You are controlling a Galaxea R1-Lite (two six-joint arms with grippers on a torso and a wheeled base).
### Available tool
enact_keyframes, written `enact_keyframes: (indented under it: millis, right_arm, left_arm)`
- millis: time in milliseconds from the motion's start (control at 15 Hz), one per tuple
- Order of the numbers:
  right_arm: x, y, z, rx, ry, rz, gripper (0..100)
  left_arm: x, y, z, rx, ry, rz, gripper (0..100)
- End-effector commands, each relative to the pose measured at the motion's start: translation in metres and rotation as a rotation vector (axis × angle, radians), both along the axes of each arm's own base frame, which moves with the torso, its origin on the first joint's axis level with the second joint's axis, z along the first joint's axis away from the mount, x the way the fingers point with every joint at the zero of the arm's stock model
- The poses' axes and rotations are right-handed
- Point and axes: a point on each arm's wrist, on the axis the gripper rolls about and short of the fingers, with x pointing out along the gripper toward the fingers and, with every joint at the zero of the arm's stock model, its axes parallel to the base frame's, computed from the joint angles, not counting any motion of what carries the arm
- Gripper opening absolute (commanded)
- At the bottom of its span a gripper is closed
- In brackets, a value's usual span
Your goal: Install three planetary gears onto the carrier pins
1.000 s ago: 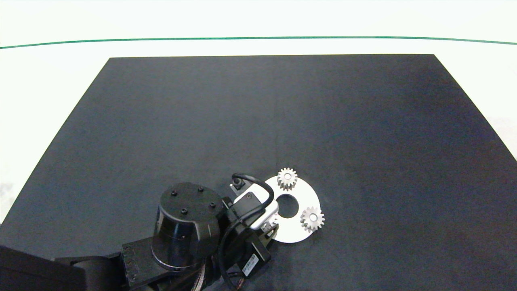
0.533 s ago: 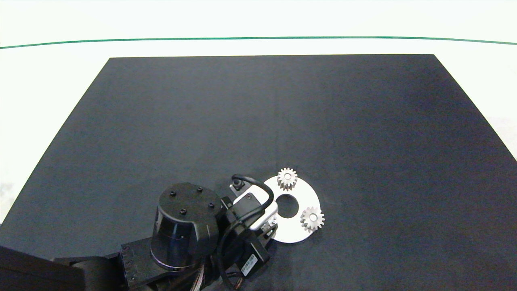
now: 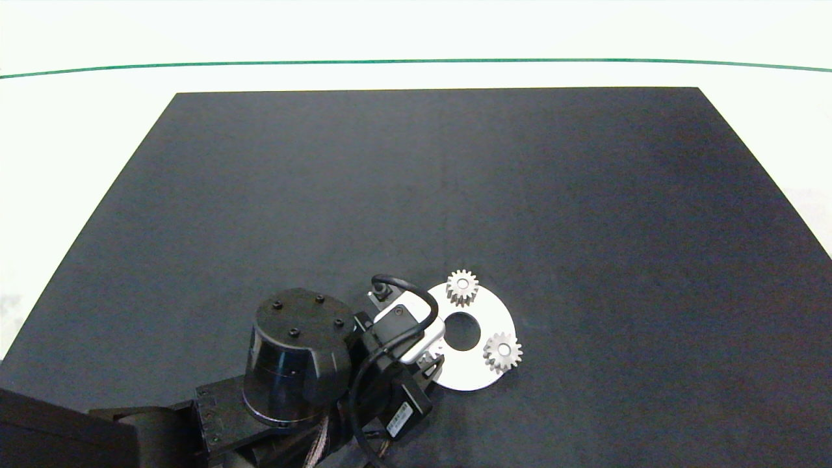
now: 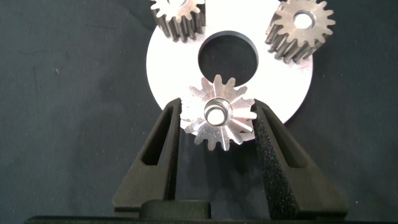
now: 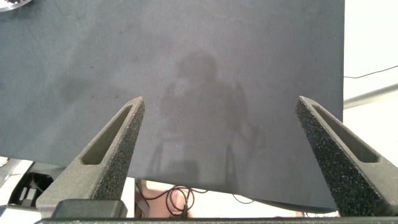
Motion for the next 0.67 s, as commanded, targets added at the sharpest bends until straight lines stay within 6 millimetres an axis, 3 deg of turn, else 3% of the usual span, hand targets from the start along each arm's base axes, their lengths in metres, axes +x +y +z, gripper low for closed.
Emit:
enact_keyframes:
  millis: [67, 667]
  right_arm:
    - [0.0001, 0.0000, -0.0001, -0.003, 0.003, -0.001, 100]
    - [-0.0003, -0.0002, 0.0001, -0.002, 0.001, -0.001, 100]
  left_arm:
    - [0.0006, 0.0002, 0.0007, -0.001, -0.006, 0.002, 13]
    - [0.0001, 0.0015, -0.0035, 0.007, 0.006, 0.005, 13]
